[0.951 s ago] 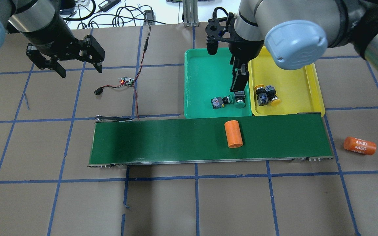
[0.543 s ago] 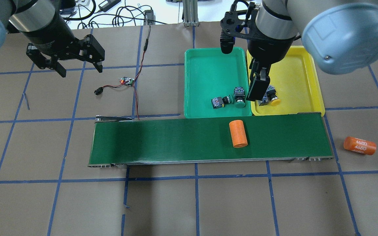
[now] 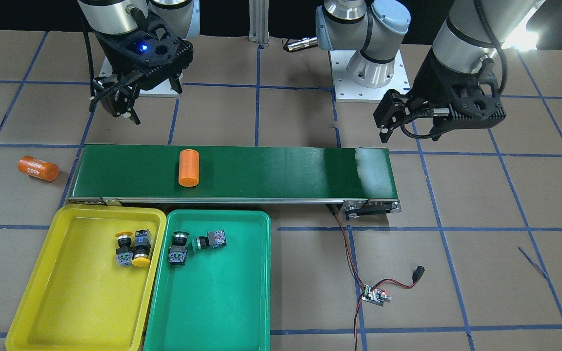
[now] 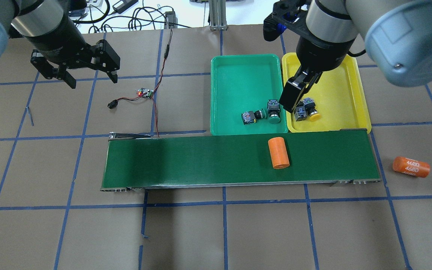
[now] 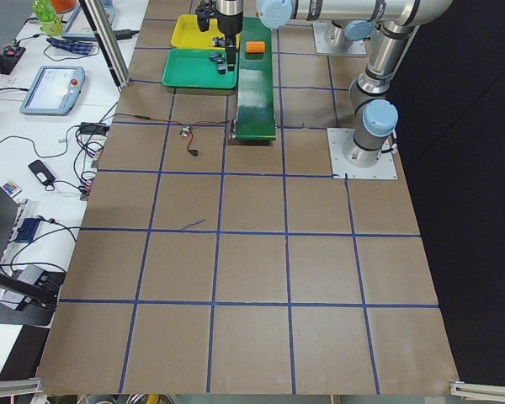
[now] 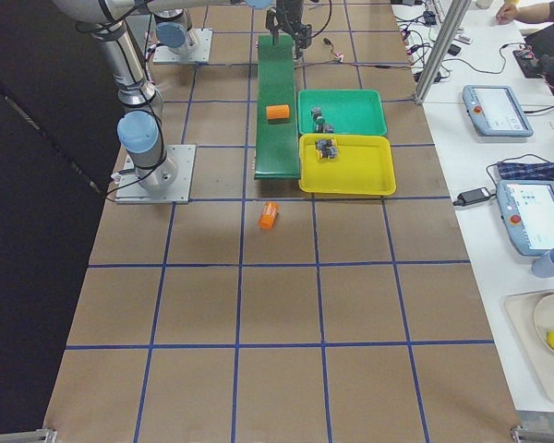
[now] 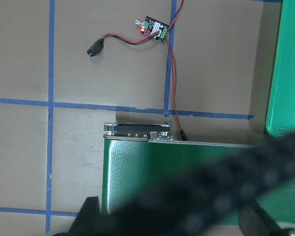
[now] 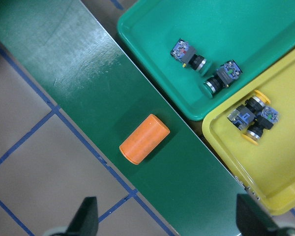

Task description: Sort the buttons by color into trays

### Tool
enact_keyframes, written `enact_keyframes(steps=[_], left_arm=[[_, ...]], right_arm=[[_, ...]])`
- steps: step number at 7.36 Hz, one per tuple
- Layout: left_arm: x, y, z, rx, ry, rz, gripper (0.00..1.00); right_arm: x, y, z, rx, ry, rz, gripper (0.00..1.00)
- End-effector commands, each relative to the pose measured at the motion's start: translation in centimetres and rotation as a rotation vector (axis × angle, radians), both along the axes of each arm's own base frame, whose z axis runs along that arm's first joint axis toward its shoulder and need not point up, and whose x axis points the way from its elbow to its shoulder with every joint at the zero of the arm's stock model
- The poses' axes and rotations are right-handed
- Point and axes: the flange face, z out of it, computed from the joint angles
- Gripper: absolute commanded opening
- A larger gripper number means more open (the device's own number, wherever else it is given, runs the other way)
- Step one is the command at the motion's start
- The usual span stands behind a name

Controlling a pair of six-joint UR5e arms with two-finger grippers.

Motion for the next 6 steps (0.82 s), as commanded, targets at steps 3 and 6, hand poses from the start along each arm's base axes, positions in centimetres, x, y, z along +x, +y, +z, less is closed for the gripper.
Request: enact_keyframes(steps=[3,6], left_arm=[[0.1,-0.1,-0.1,0.001,-0.01,-0.001,1.0],[0.1,0.0,-0.2,0.004,-0.013,-0.001,1.0]], right_arm=[[-0.8,0.6,1.1,-0.027,0.028,-0.349,1.0],[-2.2,0.0,0.9,-0.021,0.012,-0.571,1.0]])
